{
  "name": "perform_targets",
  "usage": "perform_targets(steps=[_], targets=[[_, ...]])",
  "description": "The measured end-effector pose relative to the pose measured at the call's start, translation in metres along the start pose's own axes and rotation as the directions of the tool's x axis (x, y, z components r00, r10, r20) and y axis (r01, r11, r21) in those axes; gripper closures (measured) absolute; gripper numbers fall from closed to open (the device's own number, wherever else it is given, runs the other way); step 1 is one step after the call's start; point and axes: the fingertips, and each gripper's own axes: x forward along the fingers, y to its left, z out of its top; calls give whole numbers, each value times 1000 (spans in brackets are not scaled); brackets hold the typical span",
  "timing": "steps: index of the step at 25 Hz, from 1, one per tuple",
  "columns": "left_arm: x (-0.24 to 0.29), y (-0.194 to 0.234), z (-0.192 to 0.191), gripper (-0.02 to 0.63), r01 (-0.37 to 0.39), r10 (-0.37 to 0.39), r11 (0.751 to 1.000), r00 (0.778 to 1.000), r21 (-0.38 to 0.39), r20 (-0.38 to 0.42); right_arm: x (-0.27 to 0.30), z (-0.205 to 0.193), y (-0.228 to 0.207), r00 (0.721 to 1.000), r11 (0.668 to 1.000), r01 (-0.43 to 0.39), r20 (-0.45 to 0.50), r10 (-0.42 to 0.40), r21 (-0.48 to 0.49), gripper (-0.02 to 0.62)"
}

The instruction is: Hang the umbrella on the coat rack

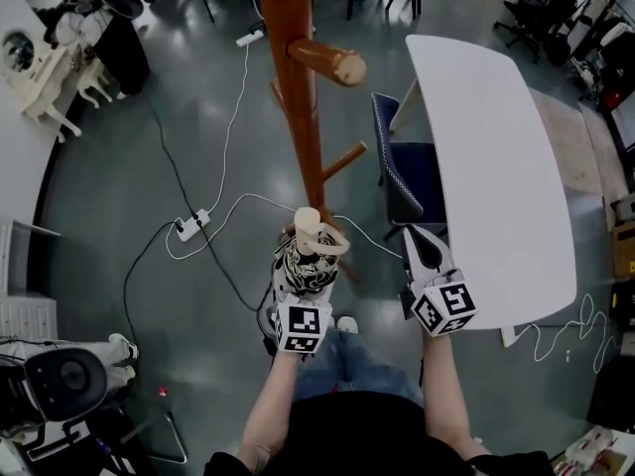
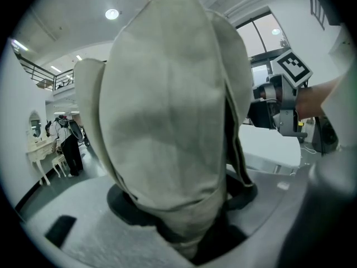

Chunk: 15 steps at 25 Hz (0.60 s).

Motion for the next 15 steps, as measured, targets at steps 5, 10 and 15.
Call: perform_targets(steps=[5,10,15], targets=[[17,0,-24,302,-5,5,1000,1000,3,-24,8,-24,-4,1000,1000,-9,-15,9,9,584],[36,0,-40,302,-8,8,1000,999,9,-47,19,-40,-10,999,1000,-20,-29,20,9,584],[41,-11,-59,302,-10,11,1000,997,20,-81,19,-54,-21,999,999,-15,-45,16,30,584]])
